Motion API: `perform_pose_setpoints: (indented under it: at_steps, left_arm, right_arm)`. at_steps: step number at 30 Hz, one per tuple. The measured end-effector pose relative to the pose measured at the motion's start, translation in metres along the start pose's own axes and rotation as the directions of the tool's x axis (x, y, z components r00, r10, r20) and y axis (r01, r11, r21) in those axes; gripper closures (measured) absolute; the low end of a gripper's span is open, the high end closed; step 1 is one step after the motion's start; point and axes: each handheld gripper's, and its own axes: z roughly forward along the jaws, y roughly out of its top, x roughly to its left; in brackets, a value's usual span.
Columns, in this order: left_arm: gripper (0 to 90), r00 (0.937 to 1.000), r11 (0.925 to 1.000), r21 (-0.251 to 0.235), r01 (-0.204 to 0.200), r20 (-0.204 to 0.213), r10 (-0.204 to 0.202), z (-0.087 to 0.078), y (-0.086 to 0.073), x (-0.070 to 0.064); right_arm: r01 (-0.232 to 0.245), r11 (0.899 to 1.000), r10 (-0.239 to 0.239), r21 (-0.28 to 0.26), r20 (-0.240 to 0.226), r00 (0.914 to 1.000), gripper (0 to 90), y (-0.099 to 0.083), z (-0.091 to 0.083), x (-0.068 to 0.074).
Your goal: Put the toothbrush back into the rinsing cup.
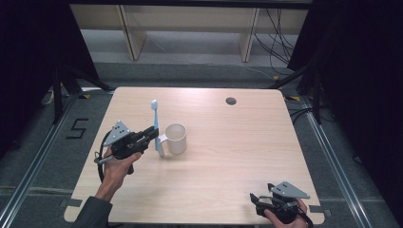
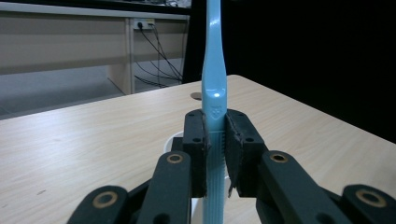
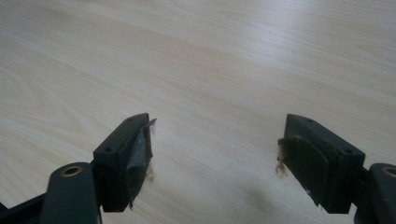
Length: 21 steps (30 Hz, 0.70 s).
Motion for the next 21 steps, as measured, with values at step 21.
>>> perform_pose_setpoints:
  at_steps: [21]
  left_arm:
    - [78.5, 0.9966, 0.9909, -0.127, -0.045, -0.075, 0.035, 0.0027, -0.0003, 0.0059]
  right_arm:
    - [0.015, 1.0, -0.014, -0.009, 0.008, 0.9999, 25.3, 0.0002, 0.0004, -0.0005]
